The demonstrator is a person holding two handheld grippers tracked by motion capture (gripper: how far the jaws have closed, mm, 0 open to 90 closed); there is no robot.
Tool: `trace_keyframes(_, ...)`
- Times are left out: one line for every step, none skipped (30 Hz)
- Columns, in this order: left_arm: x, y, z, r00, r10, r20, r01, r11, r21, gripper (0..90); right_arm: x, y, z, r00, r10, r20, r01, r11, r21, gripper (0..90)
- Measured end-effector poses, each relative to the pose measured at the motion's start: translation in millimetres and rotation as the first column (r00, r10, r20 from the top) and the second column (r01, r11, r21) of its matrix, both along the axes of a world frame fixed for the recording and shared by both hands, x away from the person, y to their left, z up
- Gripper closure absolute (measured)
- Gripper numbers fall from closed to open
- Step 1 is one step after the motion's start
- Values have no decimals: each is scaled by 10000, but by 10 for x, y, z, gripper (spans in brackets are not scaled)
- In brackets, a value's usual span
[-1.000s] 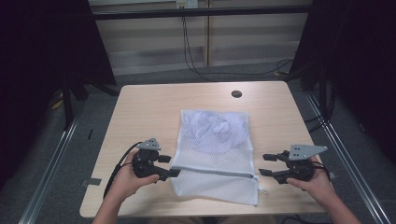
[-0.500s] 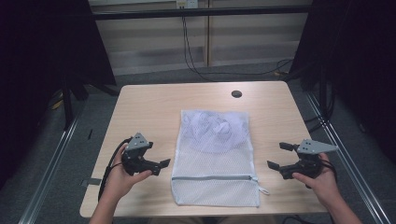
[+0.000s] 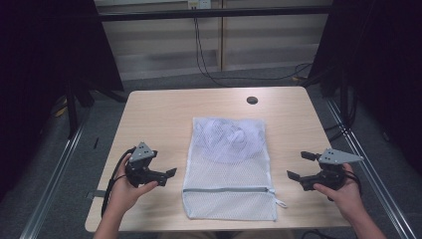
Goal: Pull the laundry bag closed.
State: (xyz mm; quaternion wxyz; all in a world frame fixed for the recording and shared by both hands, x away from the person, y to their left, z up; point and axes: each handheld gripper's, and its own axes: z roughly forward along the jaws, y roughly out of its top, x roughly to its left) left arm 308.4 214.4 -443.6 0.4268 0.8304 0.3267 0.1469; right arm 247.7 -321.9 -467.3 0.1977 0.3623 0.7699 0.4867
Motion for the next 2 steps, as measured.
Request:
trace_keyframes(3, 3, -3, 10000, -42, -19, 42, 10000, 47, 49, 3, -3, -1, 10000, 21, -17, -21, 10000, 52, 88)
trace_keyframes(1, 1, -7, 10000, -3, -13, 3, 10000, 36, 49, 4, -3, -1, 10000, 0, 2, 0, 10000, 35, 88)
